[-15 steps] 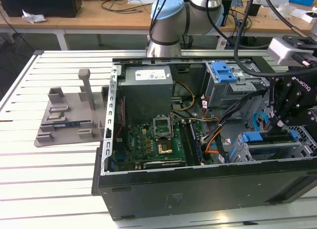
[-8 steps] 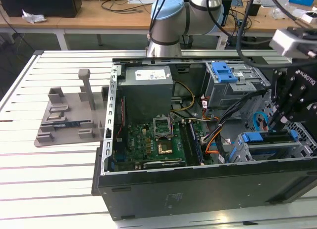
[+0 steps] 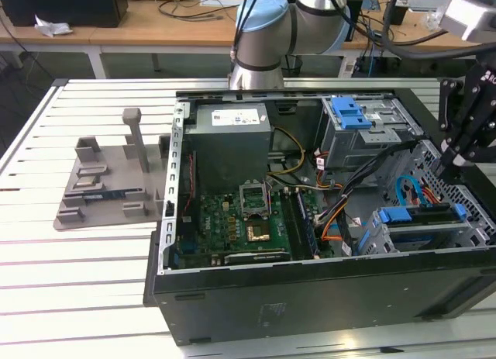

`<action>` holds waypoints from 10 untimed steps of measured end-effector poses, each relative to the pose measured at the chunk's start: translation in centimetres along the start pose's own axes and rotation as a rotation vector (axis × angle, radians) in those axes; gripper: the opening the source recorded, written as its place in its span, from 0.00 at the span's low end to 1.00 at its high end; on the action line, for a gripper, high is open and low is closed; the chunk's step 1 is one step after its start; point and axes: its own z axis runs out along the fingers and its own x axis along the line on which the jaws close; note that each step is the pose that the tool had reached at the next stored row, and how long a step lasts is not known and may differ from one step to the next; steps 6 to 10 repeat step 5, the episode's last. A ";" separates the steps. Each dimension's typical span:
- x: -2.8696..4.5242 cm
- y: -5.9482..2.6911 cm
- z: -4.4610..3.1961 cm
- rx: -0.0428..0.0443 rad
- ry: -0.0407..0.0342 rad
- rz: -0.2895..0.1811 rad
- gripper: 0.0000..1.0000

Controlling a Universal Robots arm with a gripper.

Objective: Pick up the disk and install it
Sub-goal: 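Insert the second disk wire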

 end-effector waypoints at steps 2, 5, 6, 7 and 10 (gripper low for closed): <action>-0.01 0.00 -0.02 0.0000 -0.0006 0.000 0.10; 0.00 0.00 -0.04 0.0000 -0.0005 0.000 0.10; 0.00 0.00 -0.04 0.0000 -0.0005 0.000 0.10; 0.00 0.00 -0.04 0.0000 -0.0005 0.000 0.10; 0.00 0.00 -0.04 0.0000 -0.0005 0.000 0.10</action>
